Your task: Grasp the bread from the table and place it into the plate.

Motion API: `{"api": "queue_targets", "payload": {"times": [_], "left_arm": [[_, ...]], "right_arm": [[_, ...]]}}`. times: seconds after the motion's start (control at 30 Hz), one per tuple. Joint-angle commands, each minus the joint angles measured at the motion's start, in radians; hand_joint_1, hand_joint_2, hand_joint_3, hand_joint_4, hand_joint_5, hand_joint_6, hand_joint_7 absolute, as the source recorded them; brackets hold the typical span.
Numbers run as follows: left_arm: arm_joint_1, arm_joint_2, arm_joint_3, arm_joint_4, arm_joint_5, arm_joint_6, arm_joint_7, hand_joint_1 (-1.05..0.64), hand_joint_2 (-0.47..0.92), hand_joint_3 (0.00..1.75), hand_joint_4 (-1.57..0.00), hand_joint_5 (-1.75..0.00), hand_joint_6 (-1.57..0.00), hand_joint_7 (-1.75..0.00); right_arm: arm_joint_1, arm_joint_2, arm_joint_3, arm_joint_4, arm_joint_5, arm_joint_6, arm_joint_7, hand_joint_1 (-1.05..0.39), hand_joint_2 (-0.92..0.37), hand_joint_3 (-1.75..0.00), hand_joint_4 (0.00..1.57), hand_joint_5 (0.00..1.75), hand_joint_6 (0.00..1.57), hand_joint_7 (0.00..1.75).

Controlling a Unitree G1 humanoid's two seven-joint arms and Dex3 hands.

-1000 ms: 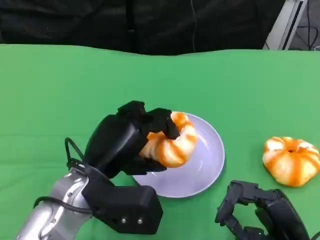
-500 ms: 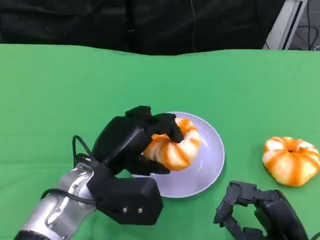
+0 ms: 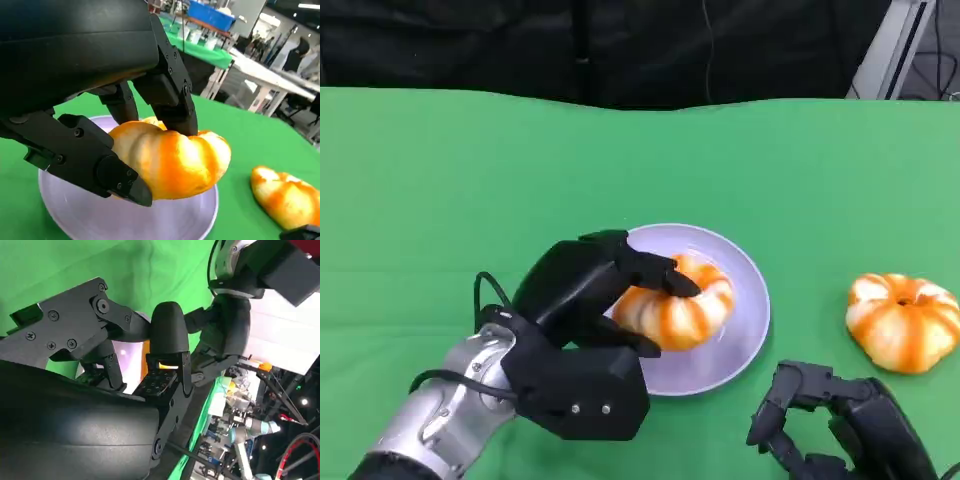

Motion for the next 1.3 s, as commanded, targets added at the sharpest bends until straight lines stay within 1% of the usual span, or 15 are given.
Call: {"api": "queue_targets", "payload": {"times": [0.03, 0.07, 0.17, 0.2, 0.27, 0.3, 0.37, 0.43, 0.5, 0.57, 0.73, 0.77, 0.9, 1.0, 1.3], "left_arm": [[-0.041, 0.008, -0.002, 0.047, 0.014, 0.008, 0.019, -0.29, 0.85, 0.0, -0.74, -0.64, -1.01, -0.04], [-0.043, 0.008, -0.003, 0.054, 0.013, 0.009, 0.018, -0.32, 0.86, 0.0, -0.78, -0.5, -0.98, -0.02], [-0.049, 0.008, -0.004, 0.068, 0.009, 0.01, 0.016, -0.38, 0.89, 0.0, -0.85, -0.23, -0.91, 0.0], [-0.051, 0.006, -0.002, 0.076, 0.002, 0.005, 0.014, -0.41, 0.91, 0.01, -0.85, -0.2, -0.89, 0.0], [-0.055, 0.004, 0.001, 0.089, -0.005, -0.005, 0.017, -0.55, 0.92, 0.13, -0.83, -0.12, -0.82, 0.0], [-0.055, 0.004, 0.002, 0.093, -0.009, -0.009, 0.015, -0.58, 0.92, 0.16, -0.83, -0.1, -0.8, 0.0], [-0.058, 0.004, 0.004, 0.095, -0.02, -0.009, 0.0, -0.68, 0.92, 0.33, -0.77, -0.04, -0.72, 0.0], [-0.062, 0.004, 0.004, 0.095, -0.027, -0.007, -0.012, -0.72, 0.92, 0.43, -0.73, -0.01, -0.66, 0.0], [-0.07, 0.002, 0.009, 0.092, -0.064, 0.013, -0.072, -0.79, 0.92, 0.56, -0.63, -0.01, -0.57, 0.0], [-0.073, 0.002, 0.012, 0.087, -0.083, 0.024, -0.103, -0.83, 0.92, 0.64, -0.57, 0.0, -0.51, 0.0], [-0.072, 0.003, 0.012, 0.082, -0.09, 0.029, -0.114, -0.84, 0.92, 0.67, -0.56, 0.0, -0.5, 0.0], [-0.07, 0.003, 0.016, 0.076, -0.111, 0.034, -0.14, -0.84, 0.92, 0.67, -0.56, 0.0, -0.5, 0.0], [-0.058, 0.011, 0.026, 0.038, -0.172, 0.053, -0.228, -0.98, 0.92, 0.85, -0.32, 0.0, -0.33, 0.0], [-0.05, 0.016, 0.029, 0.009, -0.186, 0.073, -0.256, -1.0, 0.92, 0.88, -0.27, 0.0, -0.29, 0.0], [-0.04, 0.018, 0.038, -0.019, -0.19, 0.099, -0.284, -0.98, 0.92, 0.87, -0.26, 0.0, -0.27, 0.0]], "right_arm": [[0.008, -0.011, 0.0, -0.013, 0.004, 0.0, -0.003, -0.23, -0.63, -0.88, 0.81, 1.54, 0.79, 1.31], [0.008, -0.009, 0.002, -0.011, 0.005, -0.004, -0.003, -0.23, -0.63, -0.88, 0.81, 1.54, 0.8, 1.31], [0.009, -0.008, 0.004, -0.008, 0.005, -0.008, -0.004, -0.24, -0.63, -0.89, 0.81, 1.55, 0.8, 1.31], [0.009, -0.008, 0.005, -0.009, 0.005, -0.006, -0.004, -0.24, -0.63, -0.89, 0.81, 1.55, 0.8, 1.3], [0.011, -0.01, 0.006, -0.013, -0.002, -0.004, -0.007, -0.24, -0.63, -0.89, 0.81, 1.55, 0.8, 1.3], [0.013, -0.01, 0.006, -0.016, -0.006, -0.004, -0.009, -0.24, -0.63, -0.89, 0.81, 1.55, 0.8, 1.3], [0.012, -0.01, 0.007, -0.015, -0.006, -0.005, -0.009, -0.25, -0.62, -0.89, 0.81, 1.55, 0.8, 1.3], [0.01, -0.01, 0.007, -0.012, -0.003, -0.005, -0.008, -0.25, -0.62, -0.89, 0.81, 1.54, 0.81, 1.3], [0.006, -0.011, 0.005, -0.008, -0.004, -0.007, -0.01, -0.25, -0.62, -0.9, 0.81, 1.54, 0.81, 1.3], [0.004, -0.011, 0.005, -0.006, -0.005, -0.008, -0.011, -0.24, -0.62, -0.9, 0.81, 1.54, 0.81, 1.3], [0.004, -0.011, 0.005, -0.006, -0.005, -0.008, -0.011, -0.24, -0.62, -0.9, 0.81, 1.54, 0.81, 1.3], [0.006, -0.011, 0.006, -0.008, 0.0, -0.005, -0.008, -0.24, -0.62, -0.9, 0.81, 1.54, 0.8, 1.3], [0.009, -0.013, 0.006, -0.014, -0.006, -0.001, -0.01, -0.24, -0.62, -0.92, 0.81, 1.55, 0.8, 1.3], [0.01, -0.013, 0.005, -0.018, -0.011, 0.001, -0.013, -0.23, -0.61, -0.92, 0.81, 1.55, 0.8, 1.31], [0.005, -0.01, 0.004, -0.007, -0.014, -0.009, -0.015, -0.24, -0.61, -0.93, 0.81, 1.55, 0.79, 1.31]]}}
